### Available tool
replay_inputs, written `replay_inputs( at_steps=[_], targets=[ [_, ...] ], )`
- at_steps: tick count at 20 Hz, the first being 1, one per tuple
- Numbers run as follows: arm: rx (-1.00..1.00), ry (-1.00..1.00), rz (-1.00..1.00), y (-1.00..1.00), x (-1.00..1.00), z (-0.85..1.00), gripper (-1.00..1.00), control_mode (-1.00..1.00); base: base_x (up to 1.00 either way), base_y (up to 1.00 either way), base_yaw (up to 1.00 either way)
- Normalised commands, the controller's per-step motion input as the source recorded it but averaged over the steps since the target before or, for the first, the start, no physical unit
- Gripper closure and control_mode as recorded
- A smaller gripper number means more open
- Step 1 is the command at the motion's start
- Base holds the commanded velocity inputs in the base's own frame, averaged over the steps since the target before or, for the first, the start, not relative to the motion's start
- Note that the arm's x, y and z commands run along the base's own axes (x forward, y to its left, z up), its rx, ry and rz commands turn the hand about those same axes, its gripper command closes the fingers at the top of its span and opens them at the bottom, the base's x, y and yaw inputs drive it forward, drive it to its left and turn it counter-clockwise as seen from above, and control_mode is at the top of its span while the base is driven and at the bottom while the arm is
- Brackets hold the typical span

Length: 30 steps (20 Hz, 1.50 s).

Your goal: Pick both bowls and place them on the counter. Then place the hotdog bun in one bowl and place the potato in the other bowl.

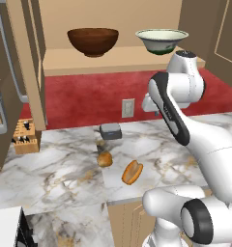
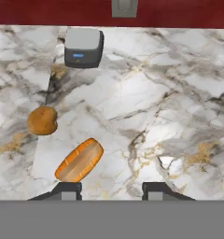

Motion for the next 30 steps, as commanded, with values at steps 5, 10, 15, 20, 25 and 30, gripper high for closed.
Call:
replay_inputs(
  at_steps=[5, 10, 15, 20, 25, 30],
  targets=[
    [0.0, -0.03, 0.0, 0.0, -0.09, 0.0, -1.0, -1.0, 0.0, 0.0, 0.0],
    [0.13, -0.11, -0.03, 0.04, -0.21, 0.02, -1.0, -1.0, 0.0, 0.0, 0.0],
    [0.18, -0.1, -0.14, 0.18, -0.16, 0.17, -1.0, -1.0, 0.0, 0.0, 0.0],
    [0.15, -0.07, -0.16, 0.34, -0.05, 0.27, -1.0, -1.0, 0.0, 0.0, 0.0],
    [0.18, -0.01, -0.21, 0.34, 0.0, 0.29, -1.0, -1.0, 0.0, 0.0, 0.0],
    [0.16, -0.02, -0.2, 0.31, 0.0, 0.33, -1.0, -1.0, 0.0, 0.0, 0.0]
  ],
)
